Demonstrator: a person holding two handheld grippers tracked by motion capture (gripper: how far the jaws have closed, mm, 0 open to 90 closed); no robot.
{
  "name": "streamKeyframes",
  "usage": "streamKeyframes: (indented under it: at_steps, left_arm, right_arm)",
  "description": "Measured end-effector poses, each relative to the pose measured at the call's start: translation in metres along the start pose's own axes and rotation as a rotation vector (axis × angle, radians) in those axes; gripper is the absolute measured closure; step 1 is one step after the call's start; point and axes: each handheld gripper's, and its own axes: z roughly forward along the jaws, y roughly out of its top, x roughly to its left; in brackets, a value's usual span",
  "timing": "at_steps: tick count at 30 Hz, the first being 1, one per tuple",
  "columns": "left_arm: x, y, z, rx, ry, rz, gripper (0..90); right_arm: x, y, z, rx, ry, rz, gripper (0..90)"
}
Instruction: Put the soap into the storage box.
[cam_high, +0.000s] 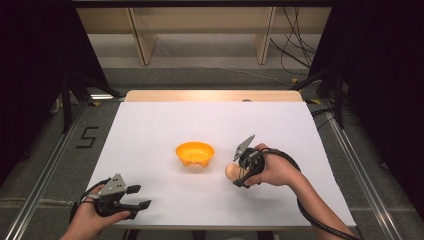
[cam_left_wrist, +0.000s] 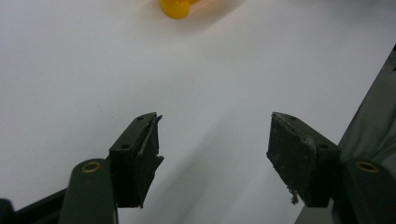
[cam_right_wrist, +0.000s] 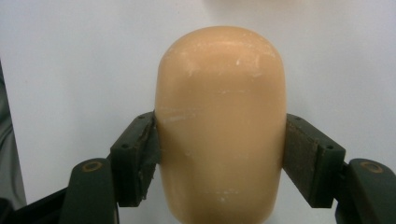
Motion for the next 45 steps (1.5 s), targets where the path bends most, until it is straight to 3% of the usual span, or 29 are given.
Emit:
streamKeyframes:
  at_steps: [5,6,12,14,15,18,24,25,30,31,33,35,36,37,38,41,42,45]
  left_arm:
    - [0.001,0.000,0.000,0.006,0.002,0.009,33.4]
    - [0.000,0.000,0.000,0.000,0.003,0.002,33.4]
    - [0.000,0.000,0.000,-0.005,0.001,-0.003,33.4]
    - [0.001,0.001,0.000,0.005,0.003,0.009,33.4]
    - [0.000,0.000,0.000,0.004,0.003,-0.010,33.4]
    - [0.000,0.001,0.001,-0.005,-0.002,-0.002,33.3]
    - [0.000,0.001,0.002,-0.004,-0.004,-0.002,33.3]
    - [0.000,0.001,0.002,-0.003,-0.004,0.000,33.3]
    - [0.001,0.002,0.002,-0.002,-0.005,0.003,33.3]
    - [0.001,0.002,0.002,-0.002,-0.005,0.003,33.3]
    - [0.001,0.002,0.003,-0.002,-0.007,0.002,33.3]
    - [0.000,0.002,0.003,-0.004,-0.012,0.001,33.3]
    - [-0.001,0.002,0.003,-0.001,-0.013,-0.018,33.3]
    - [-0.001,0.002,0.003,-0.003,-0.014,-0.017,33.3]
    - [-0.001,0.002,0.003,-0.004,-0.014,-0.017,33.3]
    - [-0.001,0.002,0.003,-0.003,-0.015,-0.017,33.3]
    - [-0.001,0.002,0.003,-0.003,-0.014,-0.017,33.3]
    - [0.001,0.002,0.003,0.009,-0.004,-0.002,33.3]
  right_arm:
    - [0.001,-0.001,-0.002,-0.047,0.003,0.013,33.5]
    - [0.003,-0.001,-0.003,-0.051,-0.004,0.038,33.5]
    - [0.005,0.000,-0.005,-0.088,-0.017,0.025,33.5]
    - [0.006,0.000,-0.006,-0.127,-0.018,0.029,33.6]
    - [0.006,0.000,-0.006,-0.127,-0.018,0.029,33.6]
    - [0.006,0.000,-0.008,-0.169,-0.059,0.032,33.5]
    - [0.005,0.000,-0.011,-0.200,-0.076,0.045,33.6]
    - [0.006,0.000,-0.012,-0.203,-0.080,0.071,33.6]
    - [0.006,0.000,-0.014,-0.220,-0.087,0.082,33.6]
    - [0.006,0.001,-0.013,-0.247,-0.090,0.069,33.6]
    - [0.008,0.002,-0.014,-0.262,-0.117,0.101,33.6]
    - [0.008,0.004,-0.016,-0.273,-0.119,0.100,33.6]
    - [0.007,0.005,-0.016,-0.281,-0.116,0.074,33.6]
    - [0.010,0.006,-0.016,-0.289,-0.117,0.118,33.6]
    - [0.010,0.007,-0.017,-0.292,-0.123,0.130,33.6]
    - [0.011,0.008,-0.017,-0.286,-0.127,0.135,33.5]
    - [0.012,0.009,-0.017,-0.290,-0.142,0.162,33.6]
    - [0.013,0.010,-0.016,-0.311,-0.141,0.157,33.6]
